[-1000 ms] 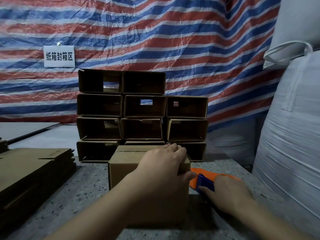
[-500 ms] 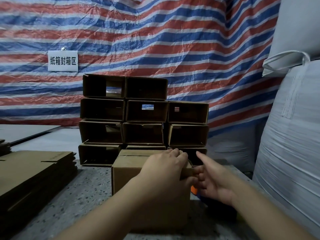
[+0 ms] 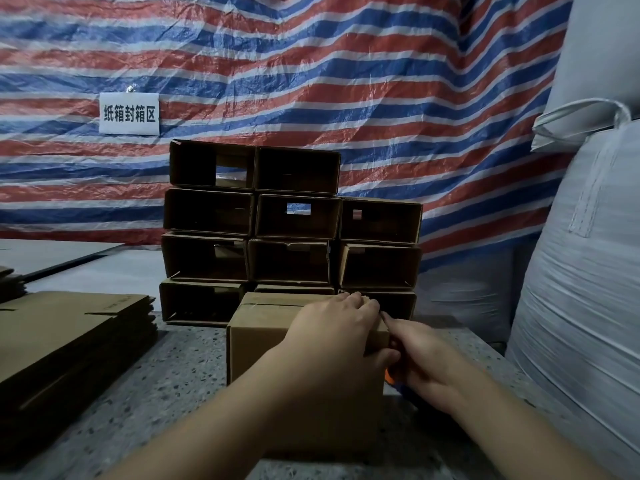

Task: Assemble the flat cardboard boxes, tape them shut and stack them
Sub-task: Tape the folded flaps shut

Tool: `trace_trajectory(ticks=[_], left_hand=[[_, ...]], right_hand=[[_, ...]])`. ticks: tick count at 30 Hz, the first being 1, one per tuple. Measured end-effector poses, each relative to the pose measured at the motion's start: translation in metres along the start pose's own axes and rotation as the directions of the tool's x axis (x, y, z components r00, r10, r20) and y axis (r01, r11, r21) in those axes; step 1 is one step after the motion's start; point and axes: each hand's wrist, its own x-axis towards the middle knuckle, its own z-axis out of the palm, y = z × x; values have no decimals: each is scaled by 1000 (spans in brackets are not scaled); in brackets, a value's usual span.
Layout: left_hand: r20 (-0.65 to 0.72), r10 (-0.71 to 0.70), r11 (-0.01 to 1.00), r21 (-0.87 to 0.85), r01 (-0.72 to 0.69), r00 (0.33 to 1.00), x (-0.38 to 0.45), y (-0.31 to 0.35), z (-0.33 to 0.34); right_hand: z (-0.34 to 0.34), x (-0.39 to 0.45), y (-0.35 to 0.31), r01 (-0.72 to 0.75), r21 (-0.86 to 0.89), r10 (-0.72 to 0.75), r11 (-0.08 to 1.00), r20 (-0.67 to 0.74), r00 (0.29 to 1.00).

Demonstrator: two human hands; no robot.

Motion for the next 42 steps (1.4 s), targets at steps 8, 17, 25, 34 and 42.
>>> trace_trajectory(ticks=[8,17,25,34,42], left_hand=[[-28,6,1000,-7,-6,1000,-1,0,2],[-43,-5,1000,-6,4,999,-1,-1,3],[-1,-7,999,-33,7,1000,-2,-3,0],[-219,-274,749,-660,64,937,-9,-15,-28],[-287,-632,581,-790,195,720,-74,-68,-9]], right_hand=[[13,-5,13,-39,68,43,997,-62,997],[11,-1,-5,61,89,-45,994,-167,985],[21,-2,20,51,87,-44,995,-78,996],[13,-12,20,276,-181,-313,944,-226,922],[19,-32,31,454,-298,-449,839,92,889]])
